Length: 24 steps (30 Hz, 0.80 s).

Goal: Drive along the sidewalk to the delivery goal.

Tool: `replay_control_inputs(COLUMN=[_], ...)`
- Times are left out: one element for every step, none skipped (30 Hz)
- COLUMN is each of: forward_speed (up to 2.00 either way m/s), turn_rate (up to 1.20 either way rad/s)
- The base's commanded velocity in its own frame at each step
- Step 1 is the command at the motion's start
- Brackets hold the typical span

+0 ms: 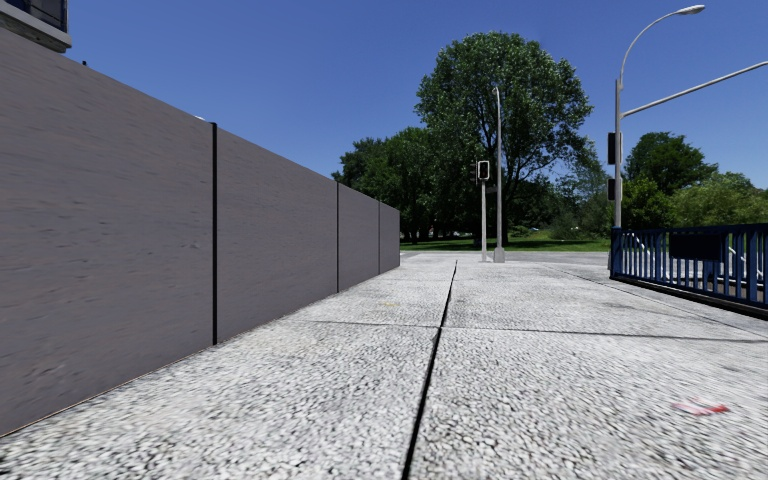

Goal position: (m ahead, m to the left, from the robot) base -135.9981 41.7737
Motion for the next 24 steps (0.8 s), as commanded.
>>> replay_control_inputs(forward_speed=[0.00, 0.00, 0.00, 0.00, 0.00, 0.00, 0.00, 0.00, 0.00, 0.00, 0.00, 0.39, 0.65, 0.79, 0.79, 0.87, 0.90, 0.91, 0.91, 0.92, 0.93, 0.94, 0.95, 0.95], turn_rate=[0.00, 0.00, 0.00, 0.00, 0.00, 0.00, 0.00, 0.00, 0.00, -0.06, -0.06, -0.17, -0.29, -0.42, -0.42, -0.53, -0.56, -0.57, -0.57, -0.58, -0.58, -0.58, -0.58, -0.58])
